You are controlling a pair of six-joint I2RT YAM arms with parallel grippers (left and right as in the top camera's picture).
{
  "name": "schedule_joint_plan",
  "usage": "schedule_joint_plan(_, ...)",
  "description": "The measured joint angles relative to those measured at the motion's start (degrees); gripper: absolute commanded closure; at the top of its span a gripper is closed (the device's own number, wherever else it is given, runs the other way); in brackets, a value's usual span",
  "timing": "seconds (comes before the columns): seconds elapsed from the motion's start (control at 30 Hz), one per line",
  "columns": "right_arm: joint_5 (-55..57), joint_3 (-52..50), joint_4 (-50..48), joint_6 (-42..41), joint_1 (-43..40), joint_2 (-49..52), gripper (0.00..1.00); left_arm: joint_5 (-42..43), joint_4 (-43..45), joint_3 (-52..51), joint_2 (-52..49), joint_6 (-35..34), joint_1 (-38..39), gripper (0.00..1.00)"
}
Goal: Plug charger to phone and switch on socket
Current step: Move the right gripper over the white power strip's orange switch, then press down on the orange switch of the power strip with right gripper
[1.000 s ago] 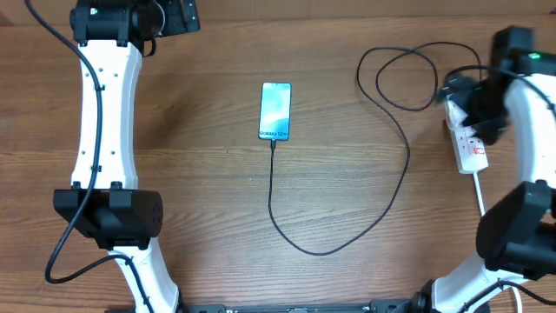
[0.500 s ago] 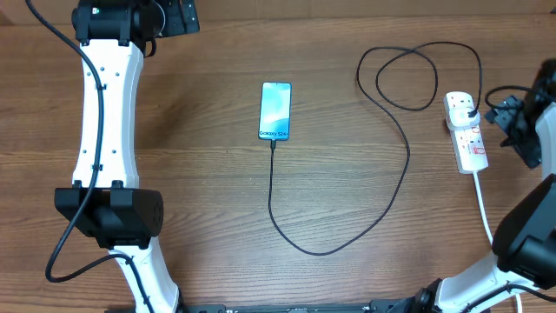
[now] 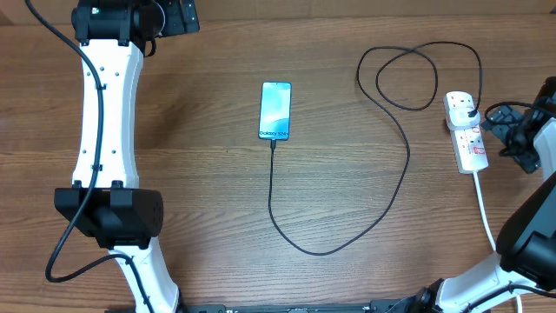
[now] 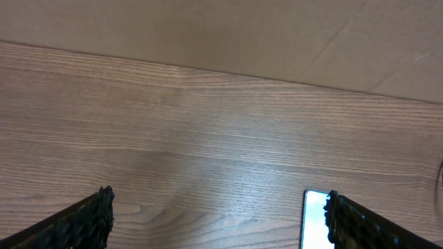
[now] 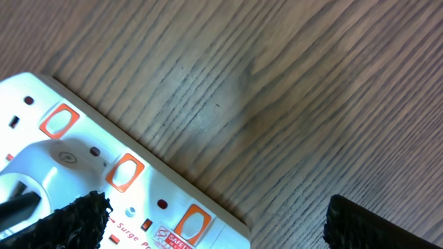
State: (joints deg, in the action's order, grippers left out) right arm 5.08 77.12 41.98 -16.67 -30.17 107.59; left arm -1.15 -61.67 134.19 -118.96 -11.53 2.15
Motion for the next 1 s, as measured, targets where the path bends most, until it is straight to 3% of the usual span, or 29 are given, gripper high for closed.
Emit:
schedule_joint_plan(0.27,-0.4,0.0,-2.8,-2.5,0.0,6.1,0.0,0.0,0.0,0.0,0.0,0.0,0.0,0.0)
schedule_joint_plan(1.0,-5.5,0.0,-3.8,-4.7,-0.2,6.6,0.0,0.0,0.0,0.0,0.0,0.0,0.0,0.0)
